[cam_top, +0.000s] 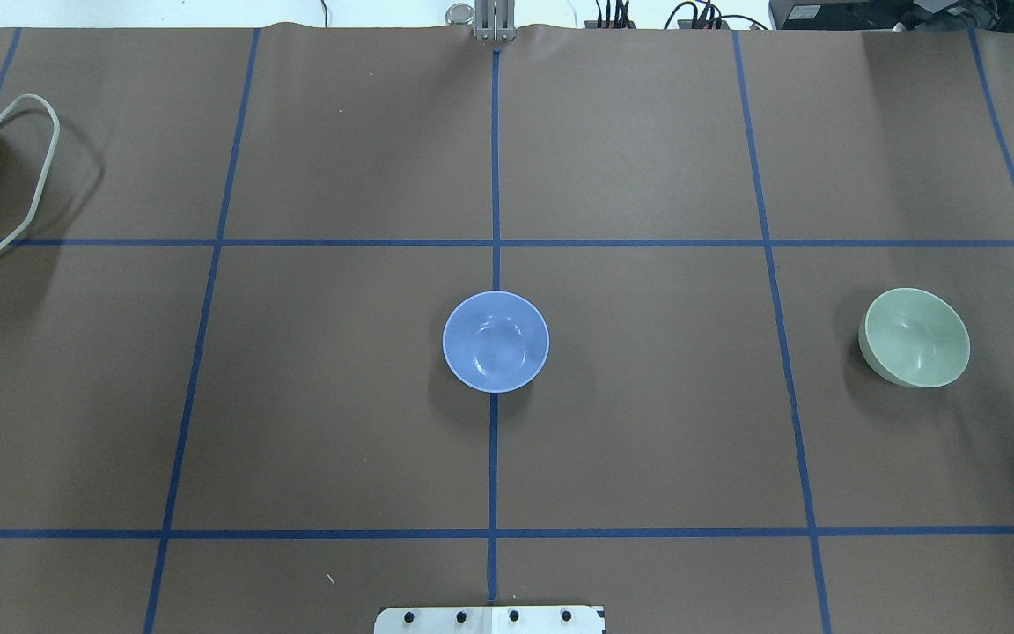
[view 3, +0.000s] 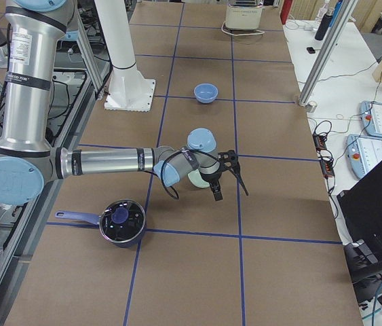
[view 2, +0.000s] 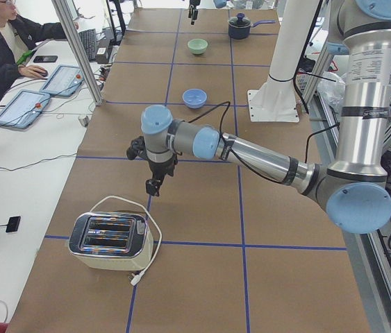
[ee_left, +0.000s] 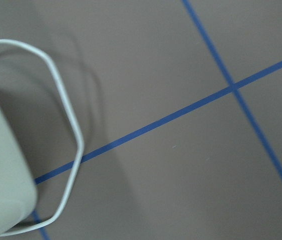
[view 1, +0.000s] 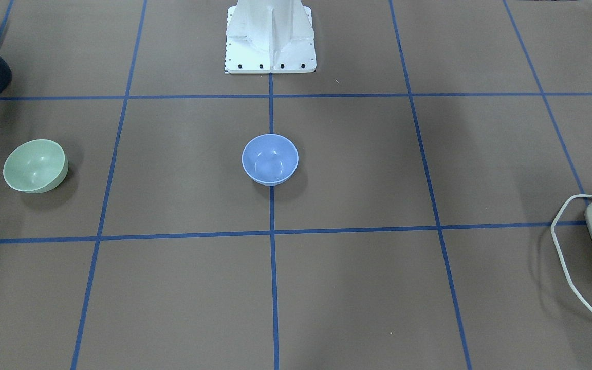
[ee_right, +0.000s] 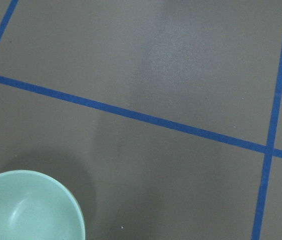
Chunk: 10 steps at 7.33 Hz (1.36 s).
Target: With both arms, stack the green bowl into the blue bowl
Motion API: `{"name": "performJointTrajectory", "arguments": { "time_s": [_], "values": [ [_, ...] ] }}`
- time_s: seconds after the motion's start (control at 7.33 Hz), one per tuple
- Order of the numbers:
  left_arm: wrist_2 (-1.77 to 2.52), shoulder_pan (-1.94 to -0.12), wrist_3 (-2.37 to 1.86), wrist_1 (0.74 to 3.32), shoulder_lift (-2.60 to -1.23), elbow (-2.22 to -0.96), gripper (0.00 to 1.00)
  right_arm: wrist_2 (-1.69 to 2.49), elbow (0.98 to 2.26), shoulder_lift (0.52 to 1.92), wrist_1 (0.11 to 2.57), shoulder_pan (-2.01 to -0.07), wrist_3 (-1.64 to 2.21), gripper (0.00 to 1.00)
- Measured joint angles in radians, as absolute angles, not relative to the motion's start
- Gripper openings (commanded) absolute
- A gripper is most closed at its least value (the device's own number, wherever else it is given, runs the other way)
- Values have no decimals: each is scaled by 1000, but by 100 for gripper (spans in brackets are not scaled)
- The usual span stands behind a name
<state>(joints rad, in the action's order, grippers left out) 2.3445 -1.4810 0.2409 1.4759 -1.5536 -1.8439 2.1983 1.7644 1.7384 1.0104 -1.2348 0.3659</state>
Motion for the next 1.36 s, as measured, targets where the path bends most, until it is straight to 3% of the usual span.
{"name": "performJointTrajectory", "arguments": {
  "time_s": [0.27,0.82,0.95,1.09,1.23,1.36],
  "values": [
    [2370,-1612,324,1479,-1471,-1804,98,2196,1757,1737,1010,-1227,369,100],
    [2376,-1651,334,1482,-1426,-1806,98,2182,1724,1701,1010,-1107,379,100],
    [2376,-1652,334,1483,-1426,-1806,98,2177,1721,1695,1010,-1062,379,92],
    [2376,-1652,334,1483,-1426,-1807,98,2171,1714,1693,1009,-1030,378,35],
    [2376,-1652,334,1483,-1427,-1806,98,2169,1705,1692,1009,-1011,377,1],
    [2376,-1652,334,1483,-1427,-1804,98,2169,1700,1691,1009,-1003,374,0]
  ]
}}
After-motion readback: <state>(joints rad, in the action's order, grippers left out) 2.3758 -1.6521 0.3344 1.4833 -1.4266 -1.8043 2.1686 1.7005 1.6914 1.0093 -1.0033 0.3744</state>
